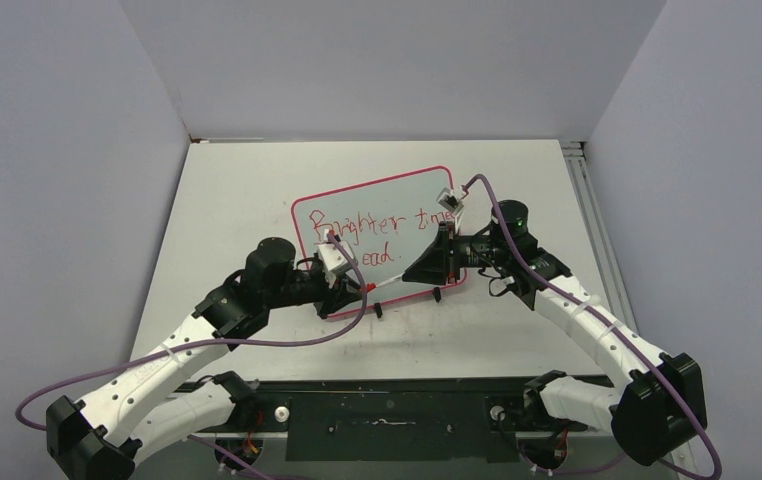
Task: Write a sentence on the whiteboard
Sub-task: Close the whiteboard marker at the center of the board.
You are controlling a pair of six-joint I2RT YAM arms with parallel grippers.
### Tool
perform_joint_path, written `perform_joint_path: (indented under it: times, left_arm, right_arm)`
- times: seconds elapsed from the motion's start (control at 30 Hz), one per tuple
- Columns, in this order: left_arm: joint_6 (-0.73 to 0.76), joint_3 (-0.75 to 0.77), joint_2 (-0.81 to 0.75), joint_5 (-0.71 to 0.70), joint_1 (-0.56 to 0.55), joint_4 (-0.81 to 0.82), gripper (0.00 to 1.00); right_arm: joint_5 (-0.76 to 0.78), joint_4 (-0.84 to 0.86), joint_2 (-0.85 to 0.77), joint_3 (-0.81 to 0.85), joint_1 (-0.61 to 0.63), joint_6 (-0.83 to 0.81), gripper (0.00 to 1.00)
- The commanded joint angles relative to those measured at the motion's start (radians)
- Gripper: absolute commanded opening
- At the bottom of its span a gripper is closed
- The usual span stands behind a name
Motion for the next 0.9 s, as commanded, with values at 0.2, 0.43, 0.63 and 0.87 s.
perform_joint_path:
  times: [0.2, 0.43, 0.63, 0.87]
  left_arm:
    - [0.015, 0.014, -0.012, 0.010, 0.003, 0.022, 0.00]
    - [0.013, 0.012, -0.015, 0.013, 0.002, 0.022, 0.00]
    - [0.013, 0.012, -0.021, 0.014, 0.002, 0.022, 0.00]
    - [0.013, 0.012, -0.023, 0.012, 0.001, 0.022, 0.00]
  right_arm:
    - [-0.026, 0.063, -0.004, 0.005, 0.013, -0.025, 0.05]
    - [0.015, 0.073, -0.033, 0.005, -0.008, -0.017, 0.05]
    - [0.021, 0.085, -0.045, -0.001, -0.026, -0.003, 0.05]
    - [-0.002, 0.085, -0.029, -0.007, -0.024, -0.005, 0.05]
